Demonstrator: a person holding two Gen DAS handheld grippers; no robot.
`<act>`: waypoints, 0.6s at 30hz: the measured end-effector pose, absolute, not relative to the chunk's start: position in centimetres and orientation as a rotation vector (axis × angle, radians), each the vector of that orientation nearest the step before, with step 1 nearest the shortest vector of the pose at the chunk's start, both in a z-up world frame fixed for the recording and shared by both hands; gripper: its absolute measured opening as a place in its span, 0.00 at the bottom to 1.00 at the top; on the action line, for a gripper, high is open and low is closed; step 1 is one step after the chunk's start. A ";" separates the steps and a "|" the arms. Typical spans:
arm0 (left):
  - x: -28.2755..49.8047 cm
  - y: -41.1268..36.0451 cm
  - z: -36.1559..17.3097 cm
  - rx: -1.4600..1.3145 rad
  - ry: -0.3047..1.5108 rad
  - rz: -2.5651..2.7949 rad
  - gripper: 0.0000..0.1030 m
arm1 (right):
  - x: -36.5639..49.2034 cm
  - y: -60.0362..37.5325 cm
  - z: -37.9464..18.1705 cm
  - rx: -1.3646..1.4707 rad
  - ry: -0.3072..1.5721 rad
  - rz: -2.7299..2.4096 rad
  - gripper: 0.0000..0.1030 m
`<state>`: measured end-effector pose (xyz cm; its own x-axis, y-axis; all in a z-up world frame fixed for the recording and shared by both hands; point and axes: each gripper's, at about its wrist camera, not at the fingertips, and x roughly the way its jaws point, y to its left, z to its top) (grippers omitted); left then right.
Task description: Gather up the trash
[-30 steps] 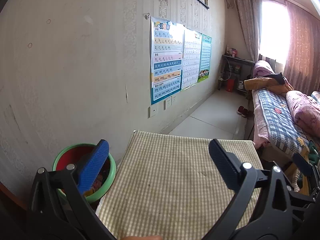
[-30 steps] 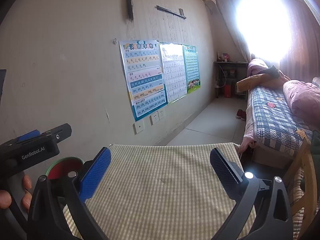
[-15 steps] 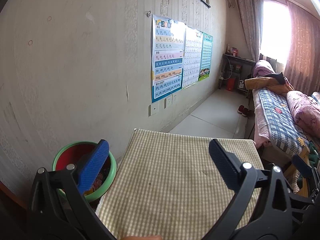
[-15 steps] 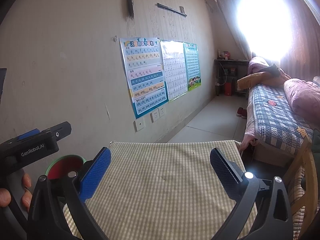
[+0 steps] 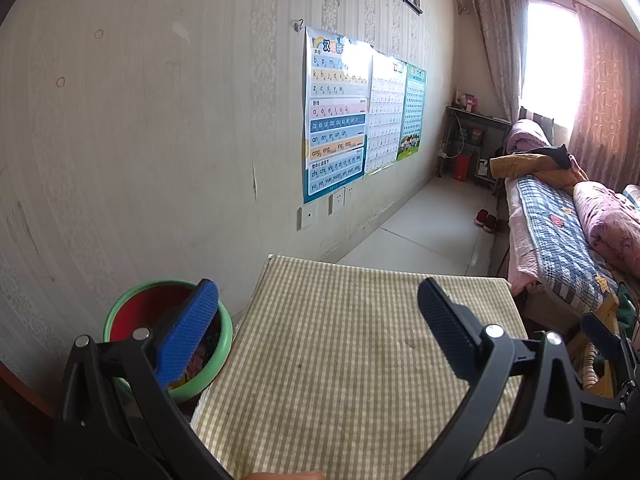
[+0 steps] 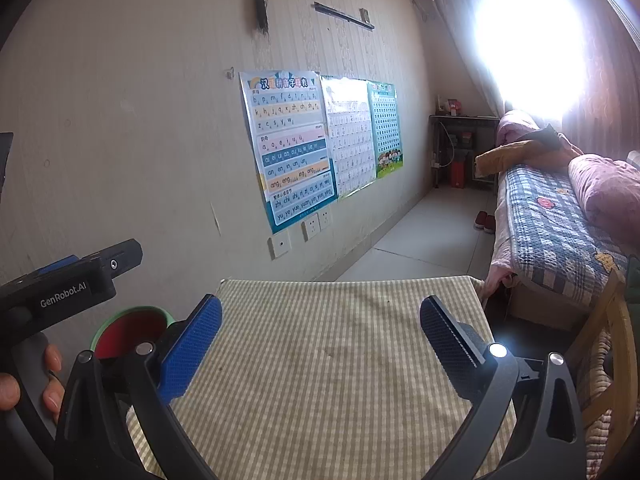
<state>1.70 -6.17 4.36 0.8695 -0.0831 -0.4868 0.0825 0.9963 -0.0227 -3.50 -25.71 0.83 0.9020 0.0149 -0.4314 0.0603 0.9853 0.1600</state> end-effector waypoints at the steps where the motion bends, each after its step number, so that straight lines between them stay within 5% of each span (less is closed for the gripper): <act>1: 1.7 -6.1 4.3 -0.002 0.510 -0.086 0.95 | -3.5 -25.7 0.8 0.172 0.448 -0.024 0.93; 18: 2.0 -5.9 3.9 -0.001 0.523 -0.088 0.95 | -3.7 -25.7 0.4 0.176 0.457 -0.024 0.93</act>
